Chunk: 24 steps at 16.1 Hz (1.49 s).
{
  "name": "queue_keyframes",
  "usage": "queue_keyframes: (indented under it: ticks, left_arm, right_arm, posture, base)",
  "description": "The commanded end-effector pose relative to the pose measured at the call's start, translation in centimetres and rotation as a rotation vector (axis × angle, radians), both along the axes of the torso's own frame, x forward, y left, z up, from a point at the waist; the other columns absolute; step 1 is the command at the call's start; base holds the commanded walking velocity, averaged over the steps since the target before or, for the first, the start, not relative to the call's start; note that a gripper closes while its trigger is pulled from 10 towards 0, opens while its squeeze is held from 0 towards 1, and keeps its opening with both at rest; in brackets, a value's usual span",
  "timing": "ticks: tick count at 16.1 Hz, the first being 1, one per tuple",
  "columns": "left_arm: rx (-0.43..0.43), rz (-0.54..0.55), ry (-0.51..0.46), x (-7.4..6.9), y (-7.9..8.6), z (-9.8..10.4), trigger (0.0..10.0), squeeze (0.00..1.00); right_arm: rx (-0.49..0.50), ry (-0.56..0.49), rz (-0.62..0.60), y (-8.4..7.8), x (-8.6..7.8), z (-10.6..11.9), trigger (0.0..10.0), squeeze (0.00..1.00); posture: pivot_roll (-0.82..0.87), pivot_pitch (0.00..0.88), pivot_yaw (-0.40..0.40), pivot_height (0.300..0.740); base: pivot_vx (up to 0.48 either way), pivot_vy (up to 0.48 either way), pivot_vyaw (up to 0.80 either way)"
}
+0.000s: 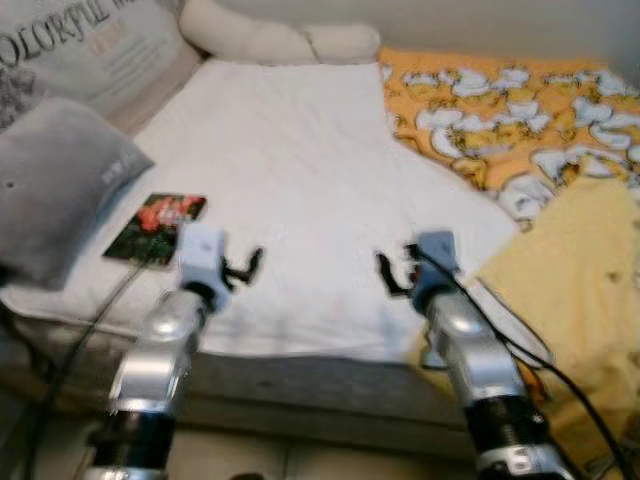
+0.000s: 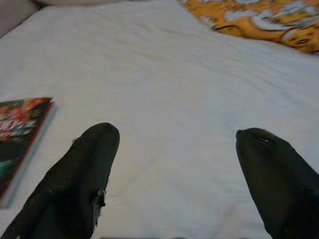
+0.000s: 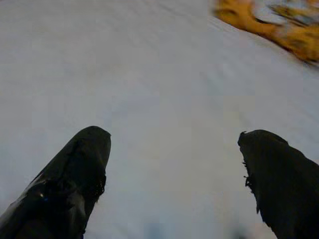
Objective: Clean up the room
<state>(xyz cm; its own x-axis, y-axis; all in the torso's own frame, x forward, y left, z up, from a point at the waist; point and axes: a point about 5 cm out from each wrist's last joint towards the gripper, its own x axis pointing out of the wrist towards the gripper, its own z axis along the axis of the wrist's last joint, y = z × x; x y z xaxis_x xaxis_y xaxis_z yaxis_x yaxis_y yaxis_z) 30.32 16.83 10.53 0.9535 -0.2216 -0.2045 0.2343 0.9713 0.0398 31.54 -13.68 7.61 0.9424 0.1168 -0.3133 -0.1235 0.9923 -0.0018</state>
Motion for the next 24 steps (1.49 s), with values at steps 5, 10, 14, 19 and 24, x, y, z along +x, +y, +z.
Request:
queue_keyframes:
  ticks: [5,10,14,19,24]
  left_arm:
    - [0.014,0.005,-0.041,0.31,1.02,0.65,10.0,0.00]
    - [0.005,0.002,-0.047,0.35,1.10,0.69,10.0,0.00]
    - [0.004,0.006,-0.049,0.37,1.17,0.70,10.0,0.00]
    - [0.001,0.005,-0.048,0.39,1.20,0.69,10.0,0.00]
    - [-0.004,0.007,-0.047,0.40,1.23,0.69,10.0,0.00]
  right_arm:
    - [0.000,-0.018,0.002,0.44,0.38,0.39,10.0,0.00]
    - [-0.023,-0.017,0.010,0.45,0.44,0.24,10.0,0.00]
    - [-0.024,-0.014,0.016,0.51,0.39,0.14,10.0,0.00]
    - [-0.028,-0.014,0.024,0.55,0.41,0.09,10.0,0.00]
    - [-0.030,-0.014,0.032,0.56,0.40,0.08,10.0,0.00]
  posture:
    - [0.12,0.000,0.012,0.740]
    - [0.12,0.000,0.013,0.740]
    - [0.12,0.000,0.014,0.740]
    - [0.12,0.000,0.013,0.740]
    - [0.12,0.000,0.013,0.740]
  base:
    - [0.000,0.000,-0.45]
    - [0.049,0.000,-0.40]
    - [0.262,0.000,0.00]
    - [0.301,0.000,0.00]
    - [0.336,0.000,0.00]
